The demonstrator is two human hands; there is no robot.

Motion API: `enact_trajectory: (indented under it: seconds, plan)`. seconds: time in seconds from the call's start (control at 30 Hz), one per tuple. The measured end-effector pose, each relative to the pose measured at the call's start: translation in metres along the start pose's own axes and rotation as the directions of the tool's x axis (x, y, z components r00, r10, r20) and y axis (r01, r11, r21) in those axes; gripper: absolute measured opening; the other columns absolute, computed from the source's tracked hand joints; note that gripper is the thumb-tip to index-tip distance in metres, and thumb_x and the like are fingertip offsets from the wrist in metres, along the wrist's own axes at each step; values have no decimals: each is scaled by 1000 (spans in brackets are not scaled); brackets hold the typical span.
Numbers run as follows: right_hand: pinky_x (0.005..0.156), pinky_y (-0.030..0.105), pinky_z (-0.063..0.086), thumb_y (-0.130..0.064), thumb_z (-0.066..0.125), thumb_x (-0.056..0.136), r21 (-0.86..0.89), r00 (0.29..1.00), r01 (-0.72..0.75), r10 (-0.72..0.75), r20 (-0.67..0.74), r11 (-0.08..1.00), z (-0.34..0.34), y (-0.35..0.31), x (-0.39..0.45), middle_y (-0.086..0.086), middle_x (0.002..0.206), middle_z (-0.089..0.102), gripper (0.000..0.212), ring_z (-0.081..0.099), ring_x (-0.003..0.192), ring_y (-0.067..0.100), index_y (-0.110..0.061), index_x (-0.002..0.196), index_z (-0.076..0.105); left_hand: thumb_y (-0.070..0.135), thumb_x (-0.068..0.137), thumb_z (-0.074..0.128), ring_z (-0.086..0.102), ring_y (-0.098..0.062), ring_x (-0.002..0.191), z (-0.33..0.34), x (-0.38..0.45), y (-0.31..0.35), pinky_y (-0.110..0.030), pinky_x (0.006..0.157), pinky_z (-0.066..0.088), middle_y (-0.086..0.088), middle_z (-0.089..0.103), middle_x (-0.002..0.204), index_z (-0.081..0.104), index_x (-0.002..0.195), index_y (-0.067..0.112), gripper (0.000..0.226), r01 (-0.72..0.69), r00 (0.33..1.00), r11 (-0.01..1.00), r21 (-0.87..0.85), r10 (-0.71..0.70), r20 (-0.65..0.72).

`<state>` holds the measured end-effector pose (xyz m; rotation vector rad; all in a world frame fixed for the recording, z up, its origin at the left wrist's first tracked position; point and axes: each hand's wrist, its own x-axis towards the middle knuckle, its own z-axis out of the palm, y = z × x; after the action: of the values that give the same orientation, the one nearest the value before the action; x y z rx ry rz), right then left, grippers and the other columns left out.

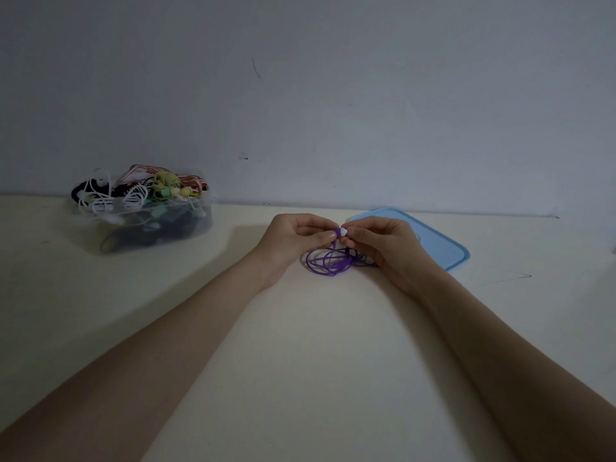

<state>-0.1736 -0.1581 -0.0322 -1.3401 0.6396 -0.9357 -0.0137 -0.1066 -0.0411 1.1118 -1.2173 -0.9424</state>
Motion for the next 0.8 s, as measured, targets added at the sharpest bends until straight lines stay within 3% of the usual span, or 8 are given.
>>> enact_trajectory:
  seconds: [0.2, 0.8]
  plan:
    - [74, 18, 55, 6, 59, 82, 22, 1000, -6, 7, -23, 1000, 2, 0, 1, 7, 71, 70, 12, 66, 66, 11, -2, 85, 68, -3, 82, 64, 65, -4, 66, 1, 1, 1, -12, 67, 49, -2, 69, 75, 67, 82, 13, 16, 2, 998, 1000, 11, -1, -65]
    - [71, 16, 53, 5, 58, 84, 39, 999, -42, 42, 1, 998, -2, 0, 3, 8, 77, 71, 13, 66, 69, 10, 5, 94, 67, -4, 80, 65, 66, -4, 71, -1, -1, 1, -13, 71, 50, 4, 71, 74, 68, 85, 12, 18, -16, 1000, 1000, 15, 16, 1]
